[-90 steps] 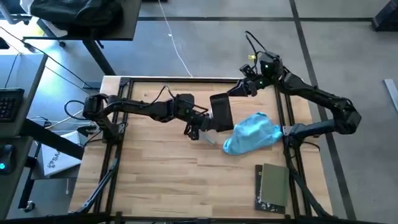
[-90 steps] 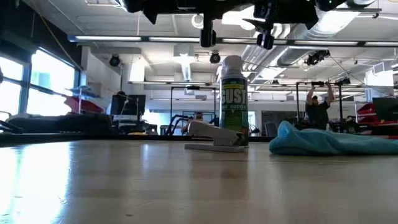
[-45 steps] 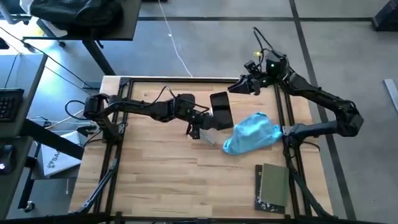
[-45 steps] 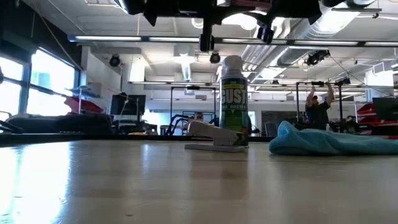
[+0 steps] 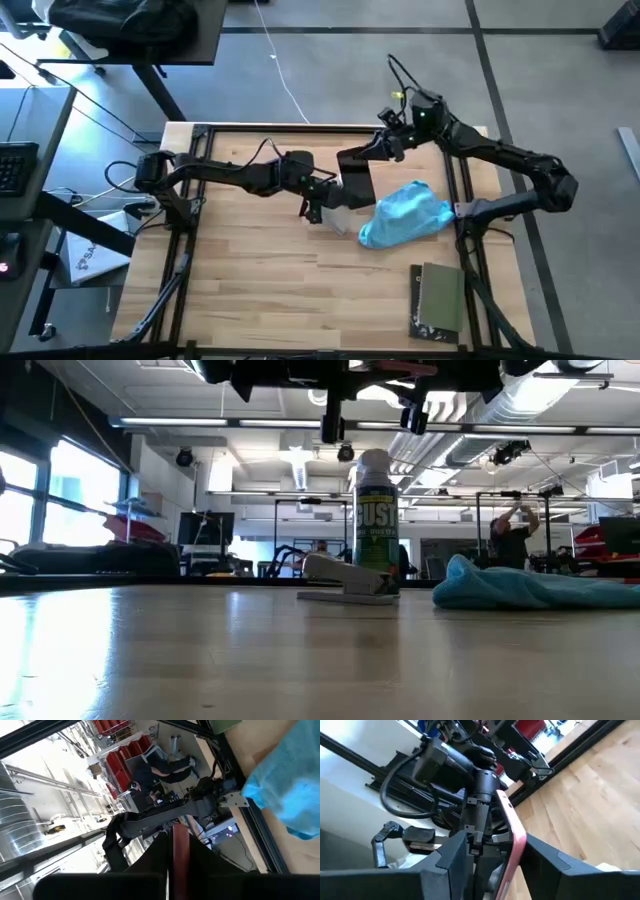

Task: Apply microfiber cloth
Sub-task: Spray the pink phone with the spray bottle

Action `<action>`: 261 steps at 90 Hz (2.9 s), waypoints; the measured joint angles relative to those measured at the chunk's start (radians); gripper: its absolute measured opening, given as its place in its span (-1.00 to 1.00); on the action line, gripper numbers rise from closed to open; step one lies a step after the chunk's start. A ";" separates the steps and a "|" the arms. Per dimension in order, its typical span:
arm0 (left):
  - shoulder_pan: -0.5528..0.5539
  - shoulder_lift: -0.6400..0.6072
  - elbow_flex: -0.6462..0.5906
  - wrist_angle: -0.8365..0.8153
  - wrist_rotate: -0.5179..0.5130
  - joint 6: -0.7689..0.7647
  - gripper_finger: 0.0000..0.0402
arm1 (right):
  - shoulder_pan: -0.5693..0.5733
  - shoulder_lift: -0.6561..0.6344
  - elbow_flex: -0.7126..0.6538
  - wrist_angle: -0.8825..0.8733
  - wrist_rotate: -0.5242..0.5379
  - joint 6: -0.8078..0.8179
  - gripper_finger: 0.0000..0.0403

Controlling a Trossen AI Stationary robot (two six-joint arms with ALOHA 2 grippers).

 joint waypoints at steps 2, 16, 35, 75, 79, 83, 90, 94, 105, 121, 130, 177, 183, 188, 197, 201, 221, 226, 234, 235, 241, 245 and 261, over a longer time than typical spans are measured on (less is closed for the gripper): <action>0.000 0.000 0.000 0.000 -0.001 0.000 -0.95 | 0.002 0.003 0.000 0.011 0.007 0.001 -0.30; 0.000 0.000 0.000 -0.001 0.000 -0.001 -0.95 | 0.020 0.033 0.000 0.050 0.016 0.040 -0.30; 0.000 0.000 0.000 -0.003 0.003 -0.001 -0.95 | 0.051 0.073 0.000 0.121 0.094 0.114 -0.47; -0.001 -0.001 0.002 -0.017 0.002 -0.011 -0.93 | 0.052 0.076 0.000 0.149 0.067 0.149 -0.91; -0.001 -0.001 0.002 -0.018 0.002 -0.021 -0.91 | 0.052 0.076 0.000 0.154 0.068 0.146 -0.94; -0.001 -0.001 0.002 -0.020 -0.004 -0.036 -0.88 | 0.052 0.075 0.000 0.162 0.067 0.139 -0.96; 0.001 -0.001 0.002 -0.024 -0.012 -0.065 -0.81 | 0.052 0.075 0.000 0.173 0.071 0.131 -0.97; 0.001 -0.001 0.002 -0.025 -0.013 -0.079 -0.77 | 0.052 0.075 0.000 0.177 0.072 0.130 -0.97; 0.003 -0.001 0.002 -0.026 -0.016 -0.121 -0.63 | 0.052 0.074 0.000 0.186 0.074 0.106 -0.98; 0.003 -0.001 0.002 -0.021 -0.017 -0.198 -0.42 | 0.043 0.074 0.000 0.216 0.077 0.081 -0.99; 0.003 -0.001 0.002 -0.024 -0.016 -0.234 -0.33 | 0.020 0.066 0.000 0.215 0.090 0.076 -0.99; 0.015 -0.014 0.000 -0.100 -0.144 -0.550 -0.20 | -0.149 -0.149 0.000 0.072 0.184 -0.245 -1.00; 0.043 -0.039 0.000 -0.124 -0.150 -0.629 -0.20 | -0.153 -0.205 0.000 -0.021 0.260 -0.343 -1.00; 0.077 -0.065 0.000 -0.124 -0.141 -0.698 -0.20 | -0.151 -0.249 0.000 -0.100 0.334 -0.412 -1.00; 0.170 -0.106 0.000 -0.129 -0.107 -0.831 -0.20 | -0.141 -0.318 0.000 -0.230 0.426 -0.464 -1.00; 0.219 -0.115 0.000 -0.134 -0.091 -0.896 -0.20 | -0.133 -0.343 0.000 -0.276 0.435 -0.465 -1.00; 0.397 -0.058 0.001 -0.144 0.059 -1.177 -0.20 | -0.051 -0.385 0.000 -0.481 0.437 -0.438 -1.00; 0.411 -0.019 0.001 -0.125 0.072 -1.221 -0.20 | -0.018 -0.368 0.000 -0.518 0.474 -0.438 -1.00; 0.418 0.040 0.001 -0.089 0.105 -1.250 -0.20 | 0.033 -0.332 0.000 -0.554 0.597 -0.436 -1.00; 0.418 0.046 0.001 -0.083 0.107 -1.251 -0.20 | 0.039 -0.327 0.000 -0.556 0.613 -0.436 -1.00; 0.412 0.083 0.001 -0.076 0.111 -1.256 -0.20 | 0.070 -0.297 0.000 -0.559 0.697 -0.439 -1.00; 0.408 0.103 0.001 -0.079 0.111 -1.257 -0.20 | 0.082 -0.280 0.000 -0.557 0.730 -0.443 -1.00; 0.406 0.127 0.000 -0.126 0.129 -1.315 -0.20 | 0.119 -0.213 0.000 -0.544 0.841 -0.470 -1.00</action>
